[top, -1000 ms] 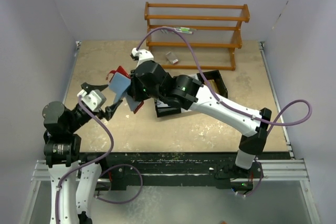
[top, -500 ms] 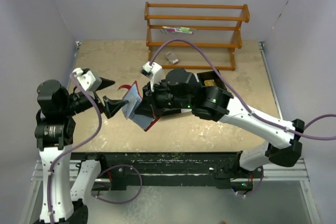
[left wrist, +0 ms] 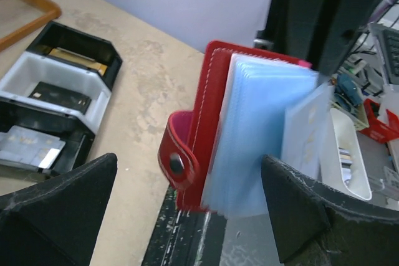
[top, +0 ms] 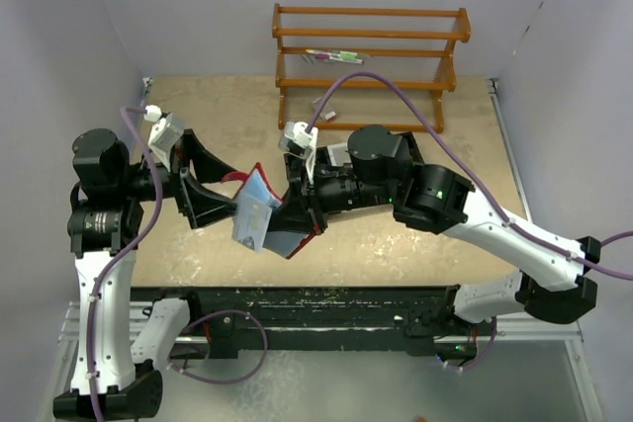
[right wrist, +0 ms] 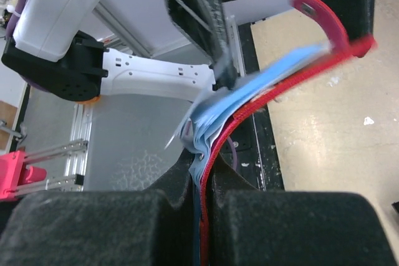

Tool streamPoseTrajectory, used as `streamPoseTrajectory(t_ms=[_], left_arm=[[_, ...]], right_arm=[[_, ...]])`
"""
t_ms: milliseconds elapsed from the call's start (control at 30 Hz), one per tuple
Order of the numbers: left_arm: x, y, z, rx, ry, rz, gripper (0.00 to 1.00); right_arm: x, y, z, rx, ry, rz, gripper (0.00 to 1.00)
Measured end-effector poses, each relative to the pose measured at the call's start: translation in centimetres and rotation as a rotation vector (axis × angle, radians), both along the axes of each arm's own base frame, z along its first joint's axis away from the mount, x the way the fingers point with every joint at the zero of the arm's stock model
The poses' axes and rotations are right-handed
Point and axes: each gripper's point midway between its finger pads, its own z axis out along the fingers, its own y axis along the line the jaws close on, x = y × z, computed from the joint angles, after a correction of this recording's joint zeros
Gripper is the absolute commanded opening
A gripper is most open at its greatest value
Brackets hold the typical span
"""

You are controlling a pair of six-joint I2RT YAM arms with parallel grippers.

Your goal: Take the credit cards out of the card holder

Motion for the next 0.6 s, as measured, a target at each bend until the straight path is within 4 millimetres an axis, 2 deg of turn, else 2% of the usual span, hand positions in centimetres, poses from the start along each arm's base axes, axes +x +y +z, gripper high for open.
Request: streamPoseTrajectory(t_ms=[200, 300, 467, 600], left_arm=[[-2.0, -0.3, 1.3, -0.035, 0.022, -0.065, 0.99], [-2.3, -0.4, 1.4, -0.039, 0.029, -0.076, 0.99], [-1.8, -0.3, 0.8, -0.030, 0.036, -0.045, 0.99], [-0.6, -0.1, -0.1, -0.009, 0.040, 0.011, 0.99]], right_arm=[[0.8, 0.4, -1.0, -0.026, 0.000, 0.008, 0.00], [1.6, 0.5, -1.8, -0.057, 0.020, -0.001, 0.00], [4.0, 0.2, -3.3, -0.134, 0.072, -0.063, 0.00], [5.0, -0.6, -4.7, -0.198, 0.117, -0.105, 0.00]])
